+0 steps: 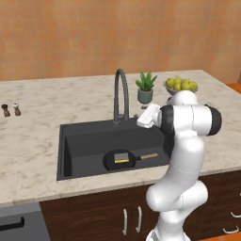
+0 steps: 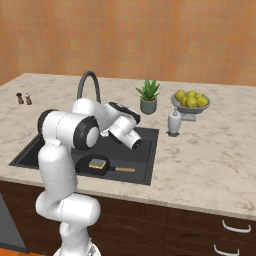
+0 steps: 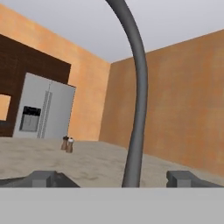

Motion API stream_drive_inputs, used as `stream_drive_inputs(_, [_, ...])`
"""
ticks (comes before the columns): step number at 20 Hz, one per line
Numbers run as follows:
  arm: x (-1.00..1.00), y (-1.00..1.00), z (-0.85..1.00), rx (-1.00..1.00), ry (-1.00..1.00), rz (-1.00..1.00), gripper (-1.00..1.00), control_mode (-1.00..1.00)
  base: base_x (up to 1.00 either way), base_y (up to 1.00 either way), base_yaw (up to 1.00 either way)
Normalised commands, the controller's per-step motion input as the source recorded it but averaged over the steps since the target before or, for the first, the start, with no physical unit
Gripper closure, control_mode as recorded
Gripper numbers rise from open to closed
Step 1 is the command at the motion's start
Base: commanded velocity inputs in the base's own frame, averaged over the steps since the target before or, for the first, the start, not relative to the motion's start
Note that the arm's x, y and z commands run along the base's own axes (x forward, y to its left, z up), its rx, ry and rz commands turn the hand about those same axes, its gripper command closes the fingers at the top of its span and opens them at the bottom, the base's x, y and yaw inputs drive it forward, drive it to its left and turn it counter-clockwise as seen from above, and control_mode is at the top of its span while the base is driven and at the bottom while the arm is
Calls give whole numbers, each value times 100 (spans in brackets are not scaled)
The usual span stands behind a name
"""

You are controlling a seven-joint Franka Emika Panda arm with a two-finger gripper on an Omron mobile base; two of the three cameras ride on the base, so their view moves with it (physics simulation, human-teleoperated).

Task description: Pick the pan and sponge and place them into the sink. Then turn on the water.

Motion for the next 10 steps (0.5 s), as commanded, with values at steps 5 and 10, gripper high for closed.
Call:
stream_drive_inputs(5, [45, 6, -31, 0, 0, 0, -100, -100, 0, 0, 0])
stream_drive_inputs(10, [56, 6, -18, 0, 1, 0, -100, -100, 0, 0, 0])
